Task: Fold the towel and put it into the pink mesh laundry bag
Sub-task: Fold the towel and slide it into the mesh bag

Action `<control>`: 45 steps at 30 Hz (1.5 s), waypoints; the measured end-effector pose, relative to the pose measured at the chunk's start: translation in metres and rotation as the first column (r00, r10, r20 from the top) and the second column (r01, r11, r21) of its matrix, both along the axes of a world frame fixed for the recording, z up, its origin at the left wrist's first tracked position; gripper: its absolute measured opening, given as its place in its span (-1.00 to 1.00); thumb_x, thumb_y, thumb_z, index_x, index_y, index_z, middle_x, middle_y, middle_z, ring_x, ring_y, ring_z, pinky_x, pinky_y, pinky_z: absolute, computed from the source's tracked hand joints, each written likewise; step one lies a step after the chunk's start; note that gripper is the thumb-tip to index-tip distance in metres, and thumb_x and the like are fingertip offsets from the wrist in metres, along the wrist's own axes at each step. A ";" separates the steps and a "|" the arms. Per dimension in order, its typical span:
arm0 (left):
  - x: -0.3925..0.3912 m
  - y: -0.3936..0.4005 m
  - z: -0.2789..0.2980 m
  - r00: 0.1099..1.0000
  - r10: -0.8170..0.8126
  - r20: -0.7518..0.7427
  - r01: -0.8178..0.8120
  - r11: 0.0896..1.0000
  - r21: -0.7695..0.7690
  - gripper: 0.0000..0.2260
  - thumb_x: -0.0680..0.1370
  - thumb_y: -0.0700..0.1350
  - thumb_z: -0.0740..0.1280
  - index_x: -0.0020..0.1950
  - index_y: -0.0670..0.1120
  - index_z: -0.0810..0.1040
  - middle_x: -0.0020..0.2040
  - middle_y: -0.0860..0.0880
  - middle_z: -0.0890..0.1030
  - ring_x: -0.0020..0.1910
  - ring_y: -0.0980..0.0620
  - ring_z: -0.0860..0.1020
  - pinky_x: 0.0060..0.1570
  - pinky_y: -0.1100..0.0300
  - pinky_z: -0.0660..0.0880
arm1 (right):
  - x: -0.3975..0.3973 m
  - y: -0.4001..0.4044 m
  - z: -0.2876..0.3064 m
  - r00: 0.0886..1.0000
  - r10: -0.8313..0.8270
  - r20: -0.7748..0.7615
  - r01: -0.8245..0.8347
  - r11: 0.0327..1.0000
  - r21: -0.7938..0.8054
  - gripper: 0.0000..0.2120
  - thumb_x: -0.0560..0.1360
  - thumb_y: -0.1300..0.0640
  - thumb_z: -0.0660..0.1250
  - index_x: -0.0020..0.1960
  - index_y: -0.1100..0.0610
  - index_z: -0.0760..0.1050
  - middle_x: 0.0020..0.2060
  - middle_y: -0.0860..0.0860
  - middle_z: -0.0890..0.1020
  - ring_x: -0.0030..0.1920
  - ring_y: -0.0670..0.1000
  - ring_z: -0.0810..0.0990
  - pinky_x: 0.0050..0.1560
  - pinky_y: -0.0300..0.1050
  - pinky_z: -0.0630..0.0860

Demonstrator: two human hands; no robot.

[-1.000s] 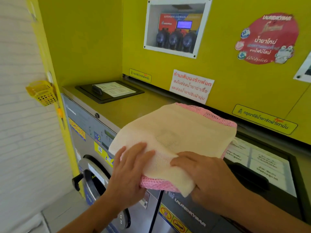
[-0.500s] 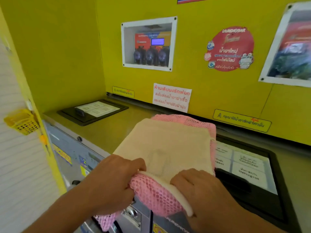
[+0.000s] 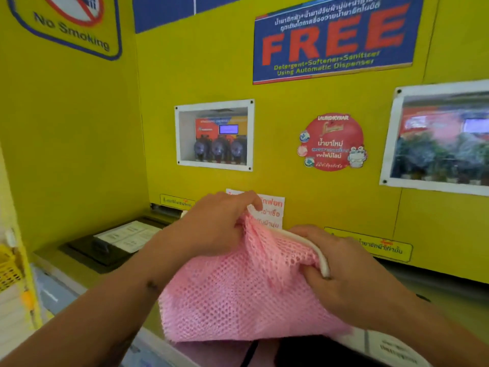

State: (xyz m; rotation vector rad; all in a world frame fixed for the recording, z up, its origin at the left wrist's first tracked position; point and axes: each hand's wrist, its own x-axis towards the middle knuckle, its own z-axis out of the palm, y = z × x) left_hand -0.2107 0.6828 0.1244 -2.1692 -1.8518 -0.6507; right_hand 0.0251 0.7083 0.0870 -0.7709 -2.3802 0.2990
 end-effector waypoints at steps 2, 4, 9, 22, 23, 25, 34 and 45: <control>0.001 0.031 0.002 0.997 -0.006 -0.071 0.007 1.000 0.004 -0.64 0.53 -0.11 0.34 0.27 0.18 0.40 0.19 0.02 0.64 0.06 -0.04 0.54 -0.06 0.15 0.44 | -0.005 0.020 0.004 0.998 -0.067 0.015 0.067 0.998 -0.014 -0.58 0.49 0.12 0.29 0.30 -0.19 0.41 0.03 -0.28 0.64 -0.05 -0.17 0.61 -0.10 -0.22 0.53; -0.002 0.060 0.003 0.998 0.004 -0.065 -0.005 1.000 -0.010 -0.67 0.52 -0.07 0.34 0.25 0.17 0.41 0.19 0.00 0.64 0.08 -0.06 0.56 0.02 0.07 0.48 | -0.013 0.050 0.011 0.992 -0.123 -0.019 0.122 0.990 -0.078 -0.63 0.48 0.12 0.33 0.25 -0.14 0.44 0.02 -0.20 0.64 -0.08 -0.17 0.60 -0.21 -0.28 0.48; -0.011 0.112 -0.014 0.964 0.264 -0.036 -0.263 0.964 0.048 -0.51 0.46 -0.03 0.36 0.36 0.11 0.32 0.21 0.00 0.52 0.20 -0.09 0.47 0.22 -0.14 0.34 | -0.043 0.150 -0.003 0.963 -0.269 0.018 0.262 0.919 -0.295 -0.57 0.50 0.11 0.38 0.32 -0.06 0.34 0.12 -0.04 0.58 -0.04 -0.08 0.55 -0.25 -0.23 0.46; -0.004 0.062 -0.154 0.917 0.397 0.036 -0.346 0.838 -0.421 -0.37 0.51 0.34 -0.08 0.56 0.17 0.05 0.61 -0.06 0.04 0.56 -0.17 -0.02 0.45 -0.31 -0.16 | -0.068 0.160 -0.086 0.758 -0.166 0.630 0.275 0.958 -0.079 -0.42 0.53 -0.28 0.02 0.53 -0.24 0.07 0.59 -0.01 0.12 0.56 0.10 0.08 0.50 0.24 0.07; -0.009 0.061 -0.154 0.931 0.365 0.026 -0.321 0.849 -0.419 -0.38 0.52 0.34 -0.09 0.57 0.18 0.02 0.62 -0.04 0.01 0.57 -0.14 -0.05 0.46 -0.29 -0.18 | -0.067 0.159 -0.087 0.721 -0.155 0.676 0.299 0.949 -0.101 -0.41 0.53 -0.32 -0.02 0.54 -0.25 0.04 0.59 0.00 0.13 0.56 0.10 0.11 0.50 0.23 0.09; -0.021 0.057 -0.155 0.961 0.275 -0.009 -0.255 0.875 -0.411 -0.39 0.54 0.36 -0.09 0.57 0.22 -0.02 0.63 0.01 -0.01 0.58 -0.07 -0.07 0.48 -0.25 -0.18 | -0.065 0.155 -0.082 0.659 -0.160 0.735 0.329 0.940 -0.090 -0.35 0.47 -0.39 -0.03 0.52 -0.25 0.07 0.56 0.01 0.22 0.52 0.12 0.22 0.46 0.22 0.19; -0.082 0.015 -0.145 0.972 0.147 0.182 -0.168 0.980 0.103 -0.59 0.51 0.05 0.28 0.37 0.14 0.47 0.39 0.07 0.50 0.30 0.10 0.41 0.32 0.11 0.25 | -0.066 0.127 -0.066 0.844 -0.158 0.513 0.268 0.952 -0.148 -0.42 0.52 -0.21 0.19 0.49 -0.10 0.20 0.45 0.01 0.34 0.41 0.09 0.33 0.39 0.13 0.31; -0.010 -0.086 -0.161 0.407 0.649 0.643 -0.621 0.713 -0.327 -0.47 0.46 0.27 0.19 0.42 0.21 0.33 0.55 -0.11 0.06 0.53 -0.17 0.00 0.47 -0.16 0.02 | -0.077 0.069 -0.083 0.946 0.015 0.323 0.078 0.959 -0.273 -0.32 0.47 0.01 0.35 0.51 -0.11 0.14 0.42 -0.03 0.40 0.37 0.02 0.40 0.34 -0.11 0.32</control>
